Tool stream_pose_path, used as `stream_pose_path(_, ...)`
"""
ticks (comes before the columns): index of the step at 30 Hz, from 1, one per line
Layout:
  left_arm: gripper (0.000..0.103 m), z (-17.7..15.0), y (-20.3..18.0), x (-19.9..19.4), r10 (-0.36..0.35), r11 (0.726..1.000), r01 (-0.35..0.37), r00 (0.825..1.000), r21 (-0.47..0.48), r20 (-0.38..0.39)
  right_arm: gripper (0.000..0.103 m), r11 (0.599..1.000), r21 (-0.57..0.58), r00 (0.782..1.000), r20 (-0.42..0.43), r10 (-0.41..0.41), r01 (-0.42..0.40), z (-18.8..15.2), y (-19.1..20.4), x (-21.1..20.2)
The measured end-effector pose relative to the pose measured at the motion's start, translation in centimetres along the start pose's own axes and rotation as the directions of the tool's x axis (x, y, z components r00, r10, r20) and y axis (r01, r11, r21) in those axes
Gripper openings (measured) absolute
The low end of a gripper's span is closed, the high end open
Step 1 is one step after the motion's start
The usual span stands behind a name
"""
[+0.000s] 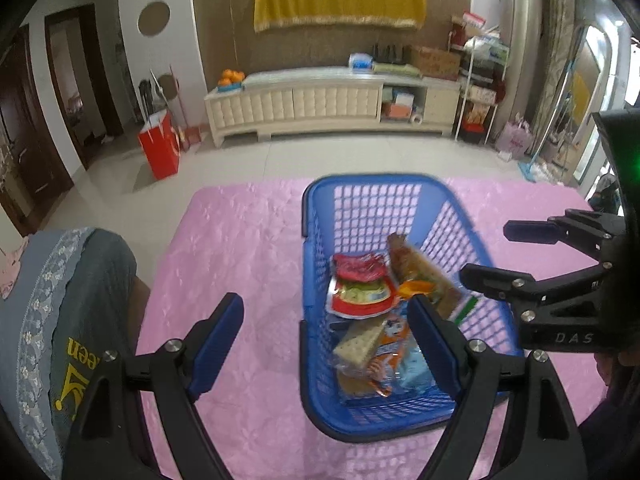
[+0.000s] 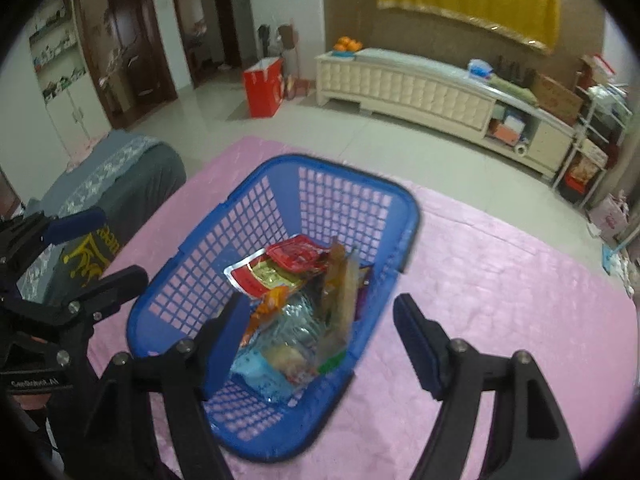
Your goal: Organize snacks
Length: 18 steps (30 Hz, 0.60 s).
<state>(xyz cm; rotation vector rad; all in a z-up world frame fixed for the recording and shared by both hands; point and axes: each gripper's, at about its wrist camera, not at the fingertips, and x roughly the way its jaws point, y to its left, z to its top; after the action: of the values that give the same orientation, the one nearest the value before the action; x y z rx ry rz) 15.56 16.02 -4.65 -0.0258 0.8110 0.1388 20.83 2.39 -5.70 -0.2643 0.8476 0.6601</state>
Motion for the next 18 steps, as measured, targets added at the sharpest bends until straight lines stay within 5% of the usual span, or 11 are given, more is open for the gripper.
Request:
stream_pose_path(11,0.082,-1.5,-3.2,-8.0,-0.011,0.999,0.02,0.981,-0.045,0.195,0.081,0.987,0.127,0.974,0.194,-0.122,0.098,-4.8,-1.3,-10.3)
stream_pose_path(18,0.082,-4.2,-4.9,-14.6,-0.087,0.993,0.112,0.926,-0.048,0.368,0.091,0.972,0.164,0.921,0.327,-0.212,0.166,-7.6,-0.1,-16.6)
